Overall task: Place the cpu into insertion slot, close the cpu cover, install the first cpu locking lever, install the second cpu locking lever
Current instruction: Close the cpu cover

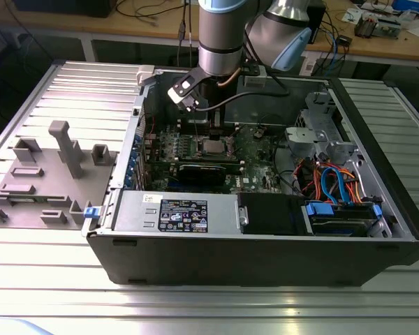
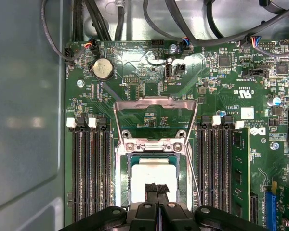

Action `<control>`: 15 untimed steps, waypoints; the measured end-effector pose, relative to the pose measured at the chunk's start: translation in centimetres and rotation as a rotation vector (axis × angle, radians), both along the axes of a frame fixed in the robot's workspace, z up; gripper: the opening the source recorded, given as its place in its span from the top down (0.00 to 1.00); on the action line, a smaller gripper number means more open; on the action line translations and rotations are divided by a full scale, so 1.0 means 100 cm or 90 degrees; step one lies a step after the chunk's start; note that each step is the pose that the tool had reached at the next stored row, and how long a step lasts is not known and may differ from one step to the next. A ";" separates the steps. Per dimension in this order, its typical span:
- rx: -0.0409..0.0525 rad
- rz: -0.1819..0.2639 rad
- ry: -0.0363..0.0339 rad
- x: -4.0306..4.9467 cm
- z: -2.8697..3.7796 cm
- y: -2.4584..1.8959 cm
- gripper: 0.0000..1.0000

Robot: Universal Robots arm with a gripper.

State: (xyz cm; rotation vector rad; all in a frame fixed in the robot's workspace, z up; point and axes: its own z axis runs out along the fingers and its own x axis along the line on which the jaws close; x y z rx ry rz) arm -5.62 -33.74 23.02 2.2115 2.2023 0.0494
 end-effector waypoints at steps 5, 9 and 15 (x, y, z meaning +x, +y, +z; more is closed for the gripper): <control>0.0000 0.000 0.0000 0.0000 0.0009 0.0000 0.89; 0.0000 0.000 0.0000 0.0000 0.0024 0.0000 0.89; 0.0000 0.000 0.0000 0.0000 0.0035 0.0000 0.89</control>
